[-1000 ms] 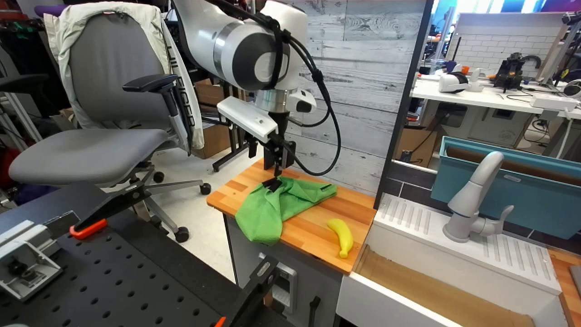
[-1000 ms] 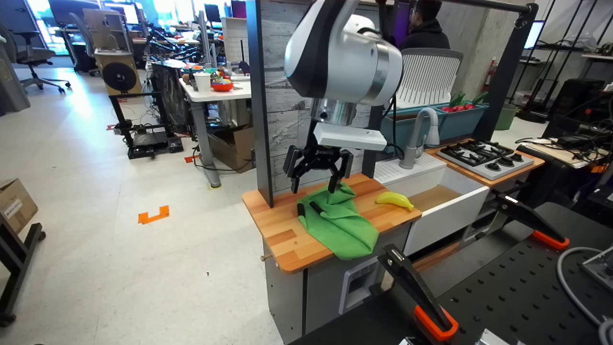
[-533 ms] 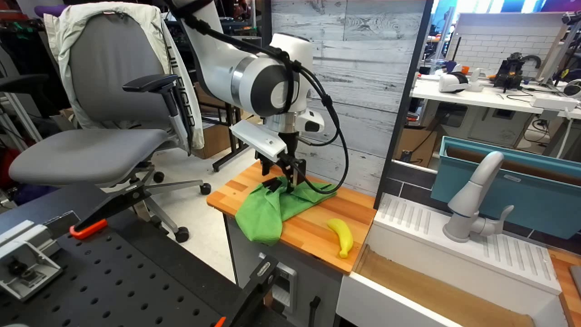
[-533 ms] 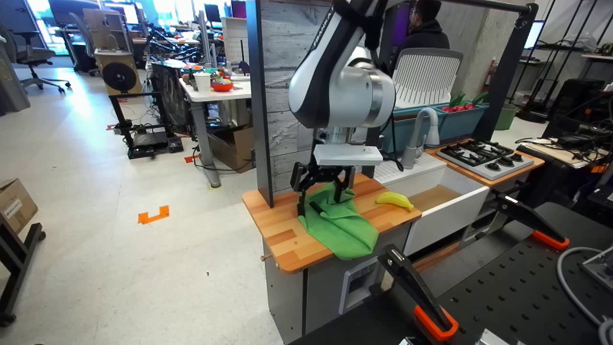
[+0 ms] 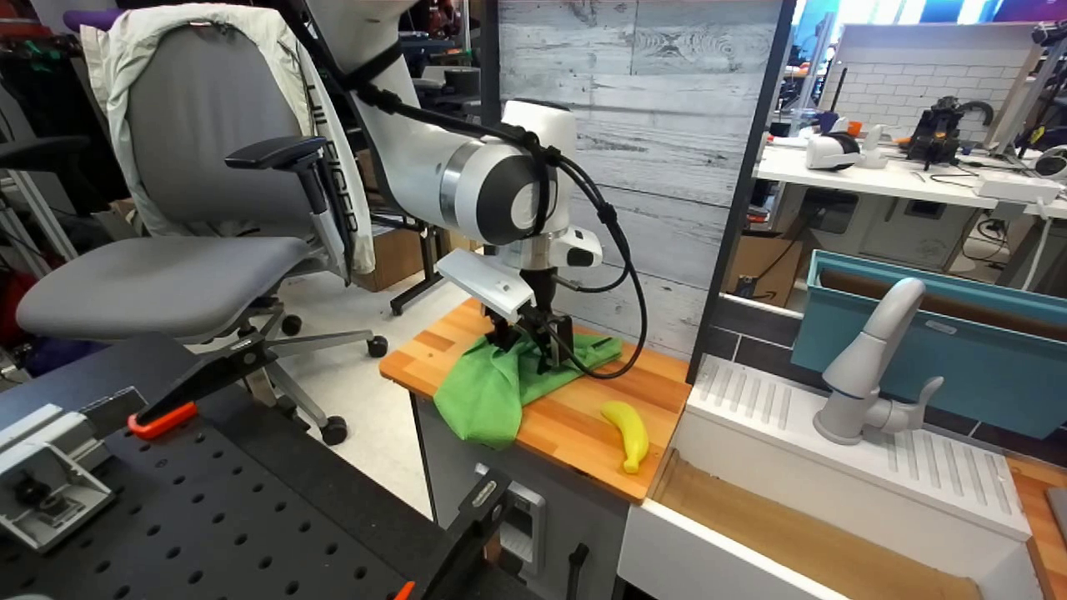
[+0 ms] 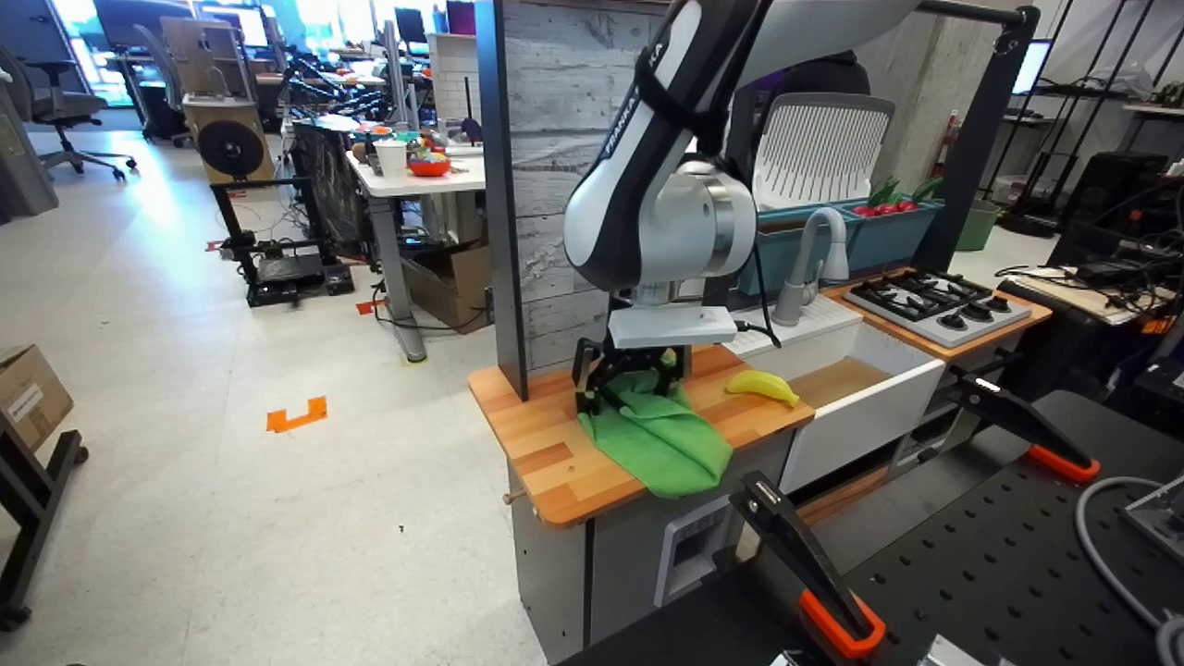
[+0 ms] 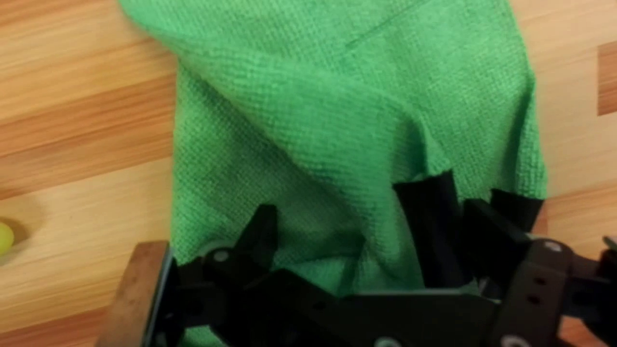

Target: Move the green towel to the right

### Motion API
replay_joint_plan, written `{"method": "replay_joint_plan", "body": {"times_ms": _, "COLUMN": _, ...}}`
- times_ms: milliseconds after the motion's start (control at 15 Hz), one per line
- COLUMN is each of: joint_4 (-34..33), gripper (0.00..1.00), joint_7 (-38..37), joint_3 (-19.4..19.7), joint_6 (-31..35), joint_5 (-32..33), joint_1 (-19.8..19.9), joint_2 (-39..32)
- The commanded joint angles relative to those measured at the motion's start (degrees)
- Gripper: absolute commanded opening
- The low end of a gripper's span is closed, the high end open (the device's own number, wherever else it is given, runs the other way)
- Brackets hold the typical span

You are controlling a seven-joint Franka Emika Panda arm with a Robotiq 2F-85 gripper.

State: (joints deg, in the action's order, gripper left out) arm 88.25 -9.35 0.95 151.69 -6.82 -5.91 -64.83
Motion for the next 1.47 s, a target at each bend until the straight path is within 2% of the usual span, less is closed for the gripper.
{"method": "replay_joint_plan", "body": {"times_ms": 0, "joint_4": -4.43, "gripper": 1.00, "joint_7": -1.25, "joint_3": 0.78, "joint_6": -2.40, "joint_5": 0.78, "joint_1": 0.47, "joint_2": -2.30}}
{"method": "replay_joint_plan", "body": {"times_ms": 1000, "joint_4": -11.62, "gripper": 1.00, "joint_7": -0.24, "joint_3": -0.19, "joint_6": -8.20, "joint_5": -1.78, "joint_1": 9.62, "joint_2": -5.72}}
{"method": "replay_joint_plan", "body": {"times_ms": 1400, "joint_4": -10.88, "gripper": 1.00, "joint_7": -0.18, "joint_3": -0.58, "joint_6": -7.45, "joint_5": -2.32, "joint_1": 10.34, "joint_2": -4.94}}
